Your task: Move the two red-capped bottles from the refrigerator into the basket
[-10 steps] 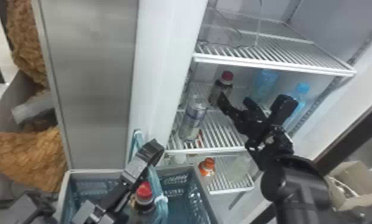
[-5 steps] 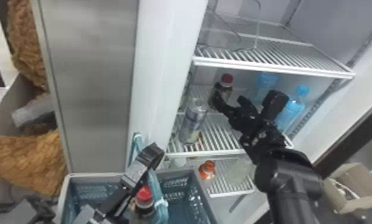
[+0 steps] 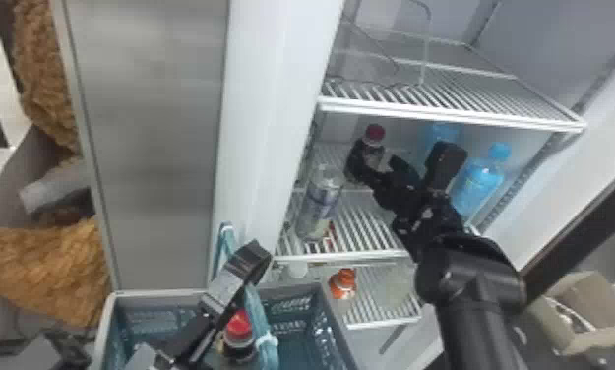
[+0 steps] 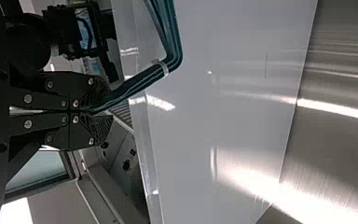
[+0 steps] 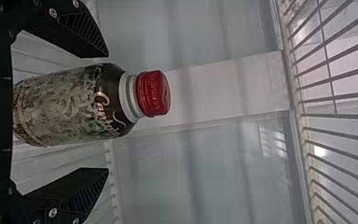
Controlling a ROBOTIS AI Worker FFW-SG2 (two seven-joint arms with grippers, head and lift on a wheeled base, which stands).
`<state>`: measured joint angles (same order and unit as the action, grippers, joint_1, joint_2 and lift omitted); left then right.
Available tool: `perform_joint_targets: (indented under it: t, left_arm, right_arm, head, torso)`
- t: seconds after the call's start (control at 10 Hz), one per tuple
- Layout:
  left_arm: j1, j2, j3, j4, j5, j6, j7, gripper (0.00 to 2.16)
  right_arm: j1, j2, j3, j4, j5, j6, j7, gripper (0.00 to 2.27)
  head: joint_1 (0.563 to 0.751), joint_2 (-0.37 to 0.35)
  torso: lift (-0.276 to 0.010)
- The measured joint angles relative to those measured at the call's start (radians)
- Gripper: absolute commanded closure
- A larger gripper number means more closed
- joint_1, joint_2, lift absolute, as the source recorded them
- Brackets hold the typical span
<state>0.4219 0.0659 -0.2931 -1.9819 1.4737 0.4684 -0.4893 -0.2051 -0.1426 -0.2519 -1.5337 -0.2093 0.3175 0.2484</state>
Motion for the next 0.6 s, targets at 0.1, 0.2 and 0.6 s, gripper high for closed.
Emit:
perform_joint_targets:
  t: [0.1, 0.2, 0.6]
  left_arm:
    - [0.0, 0.0, 0.0, 0.0, 0.0, -0.001, 0.0, 1.2]
    - [0.0, 0.0, 0.0, 0.0, 0.001, -0.001, 0.0, 1.2]
    - [0.002, 0.002, -0.001, 0.001, 0.004, -0.004, 0.0, 1.2]
  right_arm:
    - [-0.006, -0.002, 0.009, 0.007, 0.0, 0.009, 0.0, 0.14]
    - [-0.013, -0.003, 0.015, 0.015, 0.0, 0.013, -0.001, 0.15]
    - [-0.025, -0.004, 0.016, 0.034, 0.004, 0.043, -0.004, 1.21]
  head:
    - [0.648, -0.35]
    - [0.649, -0.35]
    - [0.655, -0.35]
  torso:
    - [0.0]
    - [0.0]
    - [0.0]
